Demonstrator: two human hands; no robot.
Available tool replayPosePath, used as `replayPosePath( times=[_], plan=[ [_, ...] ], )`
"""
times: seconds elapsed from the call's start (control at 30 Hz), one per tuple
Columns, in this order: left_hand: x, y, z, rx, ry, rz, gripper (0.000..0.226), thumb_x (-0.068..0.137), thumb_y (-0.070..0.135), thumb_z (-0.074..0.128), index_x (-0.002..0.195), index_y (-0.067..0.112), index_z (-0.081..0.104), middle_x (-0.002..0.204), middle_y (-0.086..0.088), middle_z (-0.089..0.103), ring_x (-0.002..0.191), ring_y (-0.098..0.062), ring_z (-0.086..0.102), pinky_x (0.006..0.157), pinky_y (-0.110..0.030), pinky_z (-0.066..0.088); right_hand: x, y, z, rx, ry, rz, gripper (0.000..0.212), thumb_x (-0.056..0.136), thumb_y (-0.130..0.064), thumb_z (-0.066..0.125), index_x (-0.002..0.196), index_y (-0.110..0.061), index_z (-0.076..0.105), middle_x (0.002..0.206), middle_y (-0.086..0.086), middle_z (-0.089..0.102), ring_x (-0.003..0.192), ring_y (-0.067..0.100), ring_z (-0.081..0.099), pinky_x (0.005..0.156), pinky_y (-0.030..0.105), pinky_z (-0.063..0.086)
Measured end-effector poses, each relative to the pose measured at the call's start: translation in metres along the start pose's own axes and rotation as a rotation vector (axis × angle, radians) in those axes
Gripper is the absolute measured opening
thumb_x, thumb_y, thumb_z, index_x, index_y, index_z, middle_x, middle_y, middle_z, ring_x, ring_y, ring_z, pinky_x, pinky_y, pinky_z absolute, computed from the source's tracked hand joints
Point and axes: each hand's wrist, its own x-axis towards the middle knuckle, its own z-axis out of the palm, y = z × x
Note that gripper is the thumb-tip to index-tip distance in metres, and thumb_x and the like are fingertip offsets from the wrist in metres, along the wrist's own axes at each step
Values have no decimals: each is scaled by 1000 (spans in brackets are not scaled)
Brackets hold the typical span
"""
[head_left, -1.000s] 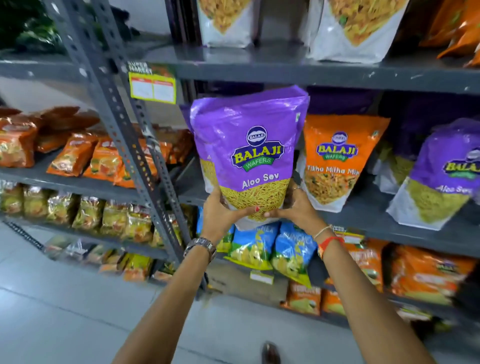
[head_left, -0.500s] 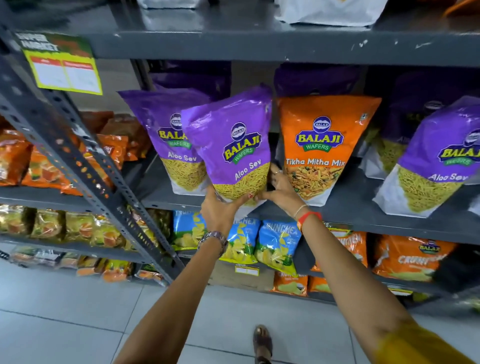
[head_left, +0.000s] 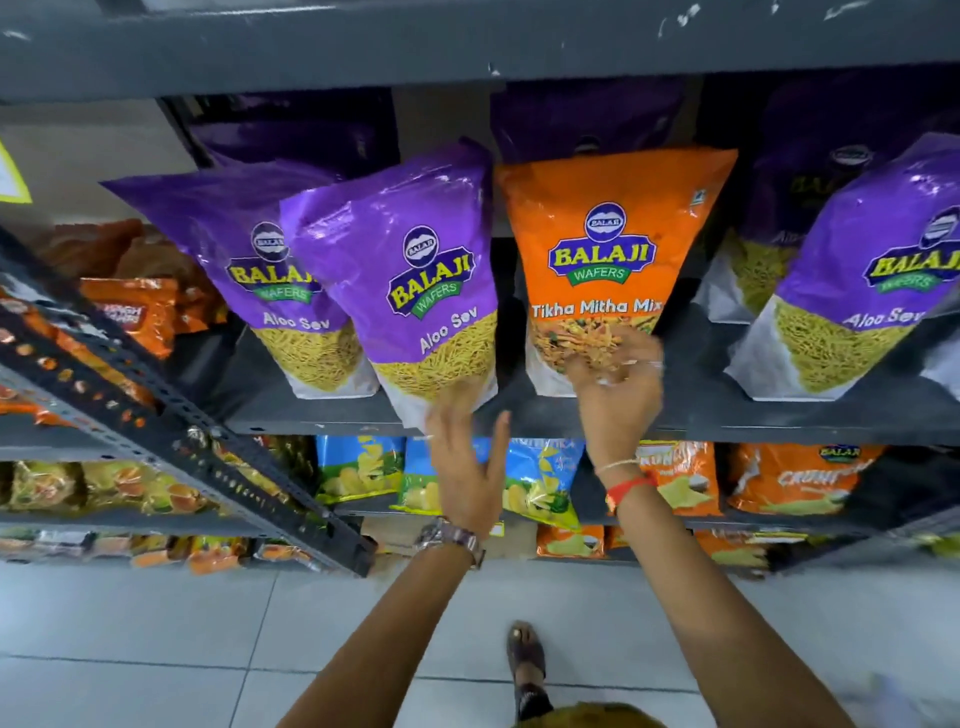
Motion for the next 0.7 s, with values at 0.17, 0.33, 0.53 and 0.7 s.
replayPosePath(
  times=[0.17, 0.33, 0.53, 0.7],
  plan=[
    [20, 14, 45, -338, -385, -259, 66, 88, 19, 57, 143, 18, 21, 149, 8, 25, 132, 13, 25, 108, -10, 29, 44, 29, -16, -147, -106, 89, 95, 54, -26, 89, 133, -8, 39, 123, 2, 38, 115, 16, 41, 91, 15, 33],
    [58, 1, 67, -413, -425, -522, 72, 87, 15, 57, 145, 18, 14, 152, 3, 22, 131, -1, 24, 106, -19, 27, 66, 43, -21, 15, -446, 167, 82, 61, 1, 85, 130, -6, 40, 110, -13, 56, 96, -21, 56, 80, 7, 47],
    [78, 7, 82, -384, -474, -511, 47, 87, 7, 55, 131, 4, 40, 130, -16, 54, 111, -20, 53, 90, -25, 47, 69, 46, -26, -5, -474, 225, 73, 61, -11, 87, 120, -22, 45, 111, -5, 62, 106, 6, 61, 93, 36, 54],
    [63, 17, 74, -318, -440, -446, 39, 86, 10, 58, 122, 4, 48, 116, -8, 59, 106, -22, 56, 85, -25, 46, 60, 39, -39, -62, -460, 218, 74, 57, -22, 90, 120, -16, 50, 113, 4, 65, 111, 22, 62, 97, 50, 52]
  ],
)
